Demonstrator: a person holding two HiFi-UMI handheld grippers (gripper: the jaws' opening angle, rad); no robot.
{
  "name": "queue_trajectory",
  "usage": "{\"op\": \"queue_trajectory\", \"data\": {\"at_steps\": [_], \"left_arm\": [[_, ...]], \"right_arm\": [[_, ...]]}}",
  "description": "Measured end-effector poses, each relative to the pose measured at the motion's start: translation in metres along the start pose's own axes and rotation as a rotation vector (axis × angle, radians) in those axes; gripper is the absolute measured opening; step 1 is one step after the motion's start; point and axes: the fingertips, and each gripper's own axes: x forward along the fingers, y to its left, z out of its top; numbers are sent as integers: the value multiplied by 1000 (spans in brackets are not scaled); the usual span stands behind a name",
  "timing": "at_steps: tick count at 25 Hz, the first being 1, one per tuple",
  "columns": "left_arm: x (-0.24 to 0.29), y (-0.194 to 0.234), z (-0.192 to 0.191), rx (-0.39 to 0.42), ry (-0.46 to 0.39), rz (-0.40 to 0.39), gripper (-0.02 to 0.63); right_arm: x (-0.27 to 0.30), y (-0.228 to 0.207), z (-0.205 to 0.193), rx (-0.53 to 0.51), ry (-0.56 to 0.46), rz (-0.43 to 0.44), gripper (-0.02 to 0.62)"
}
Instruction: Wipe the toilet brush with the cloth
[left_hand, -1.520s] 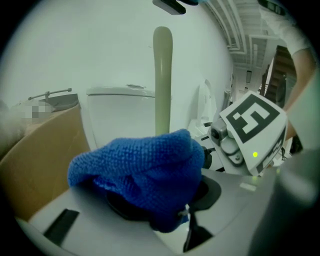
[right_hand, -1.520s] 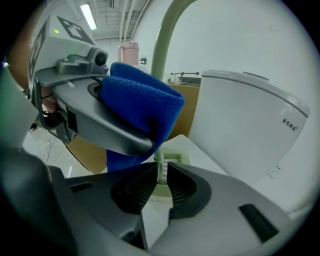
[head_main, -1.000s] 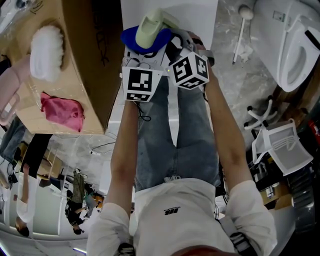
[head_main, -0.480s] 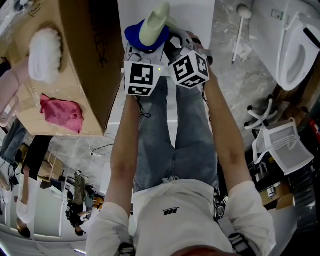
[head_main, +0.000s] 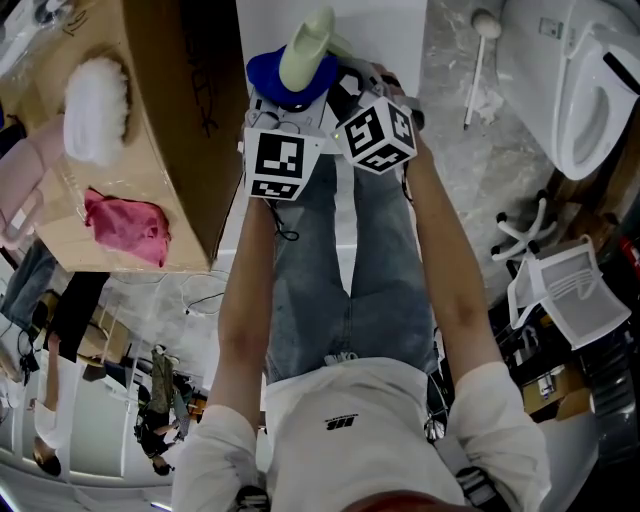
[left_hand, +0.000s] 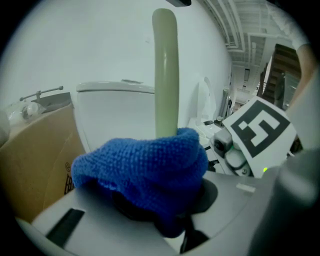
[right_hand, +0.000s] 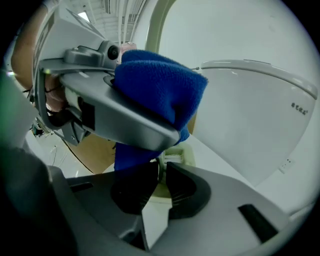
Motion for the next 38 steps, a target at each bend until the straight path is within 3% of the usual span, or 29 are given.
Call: {"op": "queue_trajectory", "data": {"at_steps": [27,31,38], "left_arm": [[-71,-3,122,66,-160,-88,126],[-79,-6,141,40,-209,-117,149],[-79,-4,143,36,-219,-121,143]], "right_arm": [[3,1,1,19,65,-4,49],[1,2,0,21,71,-6,49],[1,1,1,28,64,-12,49]]}}
